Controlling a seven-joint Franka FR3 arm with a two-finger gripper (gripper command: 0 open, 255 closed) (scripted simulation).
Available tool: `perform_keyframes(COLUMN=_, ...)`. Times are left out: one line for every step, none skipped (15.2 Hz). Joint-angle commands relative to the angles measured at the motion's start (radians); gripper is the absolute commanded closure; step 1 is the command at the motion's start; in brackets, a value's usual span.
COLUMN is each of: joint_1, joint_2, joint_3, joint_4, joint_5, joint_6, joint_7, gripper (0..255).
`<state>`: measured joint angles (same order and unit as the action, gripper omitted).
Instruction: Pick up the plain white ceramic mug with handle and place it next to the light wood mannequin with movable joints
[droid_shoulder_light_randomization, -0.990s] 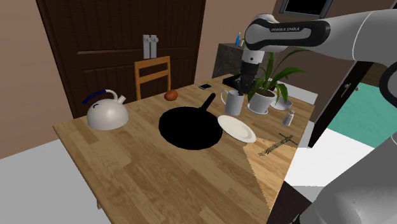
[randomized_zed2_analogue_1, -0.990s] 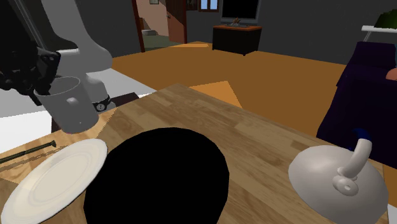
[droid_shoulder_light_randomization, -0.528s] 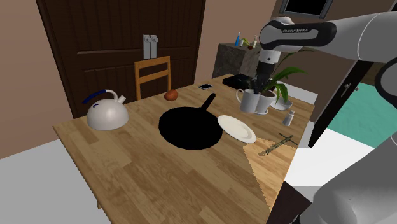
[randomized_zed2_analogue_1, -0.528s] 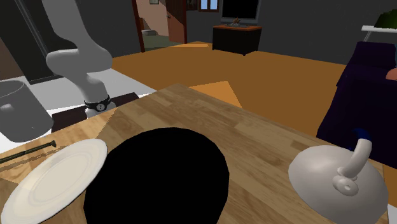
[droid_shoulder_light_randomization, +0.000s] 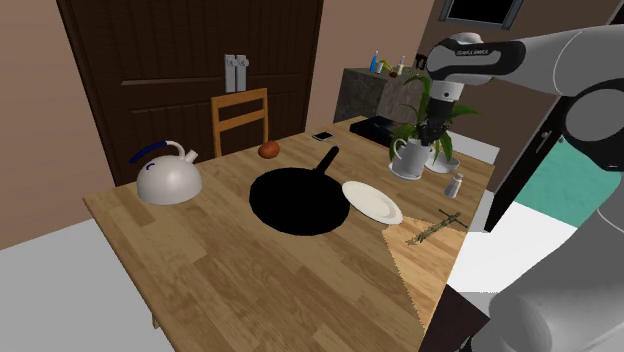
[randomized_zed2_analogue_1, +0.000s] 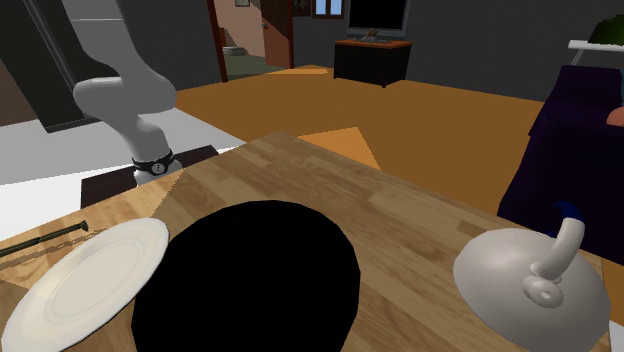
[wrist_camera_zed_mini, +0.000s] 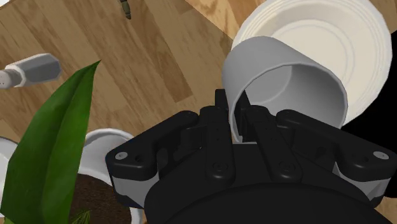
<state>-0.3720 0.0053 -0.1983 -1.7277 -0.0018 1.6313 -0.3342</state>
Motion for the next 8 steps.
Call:
perform_keyframes(joint_1=-0.024, joint_2=0.030, joint_3=-0.024, joint_4=0.037, joint_5=0.001, joint_6=-0.007, joint_7=-0.049, gripper=255)
perform_keyframes(joint_1=-0.036, joint_2=0.046, joint_3=-0.035, joint_4=0.057, joint_5=0.003, joint_6=-0.011, joint_7=-0.073, gripper=255)
perform_keyframes(joint_1=-0.049, joint_2=0.064, joint_3=-0.046, joint_4=0.078, joint_5=0.006, joint_6=-0.015, joint_7=-0.097, gripper=255)
perform_keyframes(joint_1=-0.062, joint_2=0.082, joint_3=-0.057, joint_4=0.100, joint_5=0.009, joint_6=-0.020, joint_7=-0.121, gripper=255)
perform_keyframes(joint_1=-0.075, joint_2=0.102, joint_3=-0.068, joint_4=0.124, joint_5=0.012, joint_6=-0.025, joint_7=-0.145, gripper=255)
perform_keyframes(joint_1=-0.089, joint_2=0.122, joint_3=-0.078, joint_4=0.150, joint_5=0.016, joint_6=-0.030, joint_7=-0.169, gripper=255)
perform_keyframes(joint_1=-0.104, joint_2=0.144, joint_3=-0.087, joint_4=0.177, joint_5=0.021, joint_6=-0.037, joint_7=-0.193, gripper=255)
perform_keyframes(joint_1=-0.119, joint_2=0.167, joint_3=-0.096, joint_4=0.206, joint_5=0.027, joint_6=-0.043, joint_7=-0.217, gripper=255)
